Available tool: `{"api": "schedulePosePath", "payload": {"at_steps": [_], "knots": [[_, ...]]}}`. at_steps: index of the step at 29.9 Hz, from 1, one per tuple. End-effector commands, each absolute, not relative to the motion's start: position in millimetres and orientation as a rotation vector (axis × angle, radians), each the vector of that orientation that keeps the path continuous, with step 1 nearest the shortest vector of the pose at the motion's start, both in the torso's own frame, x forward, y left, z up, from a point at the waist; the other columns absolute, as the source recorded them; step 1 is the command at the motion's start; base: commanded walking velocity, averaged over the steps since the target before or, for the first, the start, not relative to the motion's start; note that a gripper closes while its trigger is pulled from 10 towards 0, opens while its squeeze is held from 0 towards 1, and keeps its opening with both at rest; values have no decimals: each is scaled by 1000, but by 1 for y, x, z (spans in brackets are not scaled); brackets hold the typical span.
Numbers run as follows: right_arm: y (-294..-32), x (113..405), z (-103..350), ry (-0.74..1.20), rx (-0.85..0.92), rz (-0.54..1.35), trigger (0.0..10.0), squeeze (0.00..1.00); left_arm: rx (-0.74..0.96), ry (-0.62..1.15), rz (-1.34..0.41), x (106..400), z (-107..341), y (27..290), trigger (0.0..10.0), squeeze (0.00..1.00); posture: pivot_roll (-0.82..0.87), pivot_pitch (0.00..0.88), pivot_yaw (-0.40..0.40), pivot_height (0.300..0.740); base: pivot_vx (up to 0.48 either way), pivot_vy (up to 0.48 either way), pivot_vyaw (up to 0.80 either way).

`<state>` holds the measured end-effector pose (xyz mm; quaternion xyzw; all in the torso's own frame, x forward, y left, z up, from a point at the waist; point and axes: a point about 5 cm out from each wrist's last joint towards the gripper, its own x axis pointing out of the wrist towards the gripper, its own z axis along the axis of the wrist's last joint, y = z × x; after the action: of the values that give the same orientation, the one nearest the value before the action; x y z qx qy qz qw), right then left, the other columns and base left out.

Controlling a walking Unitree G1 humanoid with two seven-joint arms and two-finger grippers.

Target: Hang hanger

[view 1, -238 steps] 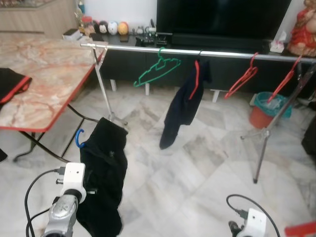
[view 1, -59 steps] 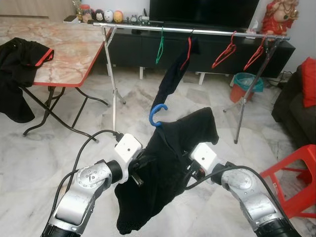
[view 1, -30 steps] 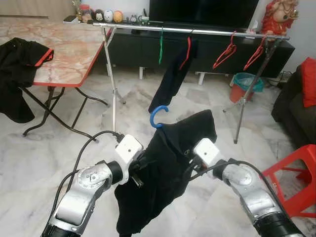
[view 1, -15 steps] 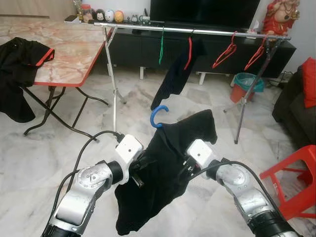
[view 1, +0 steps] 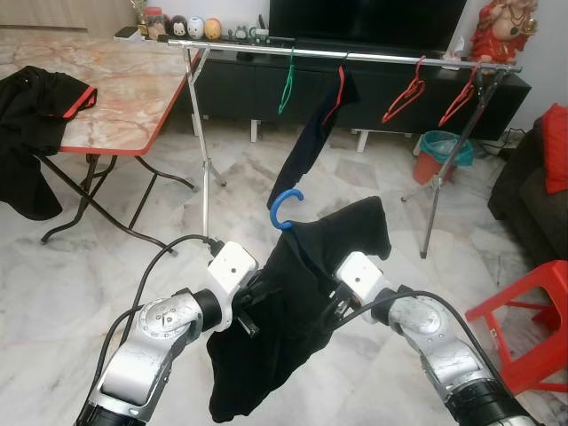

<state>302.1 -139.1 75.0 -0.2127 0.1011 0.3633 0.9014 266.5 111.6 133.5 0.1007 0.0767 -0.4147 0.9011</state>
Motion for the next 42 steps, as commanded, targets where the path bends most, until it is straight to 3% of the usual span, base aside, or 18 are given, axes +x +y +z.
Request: {"api": "schedulePosePath", "payload": {"at_steps": [1,19,30,42], "knots": [[-140,306,79,198,-449,737,0,0,201,93,-889,265,149,105,10000,0,74,0,-99,740,0,0,0],[-141,309,80,188,-452,719,0,0,215,109,-899,263,147,108,10000,0,76,0,-98,740,0,0,0],[-151,311,80,205,-506,708,0,0,540,315,-909,250,114,161,10000,0,74,0,-94,740,0,0,0],[-167,314,79,264,-606,748,0,0,602,360,-1070,234,131,198,10000,0,90,0,-106,740,0,0,0]]}}
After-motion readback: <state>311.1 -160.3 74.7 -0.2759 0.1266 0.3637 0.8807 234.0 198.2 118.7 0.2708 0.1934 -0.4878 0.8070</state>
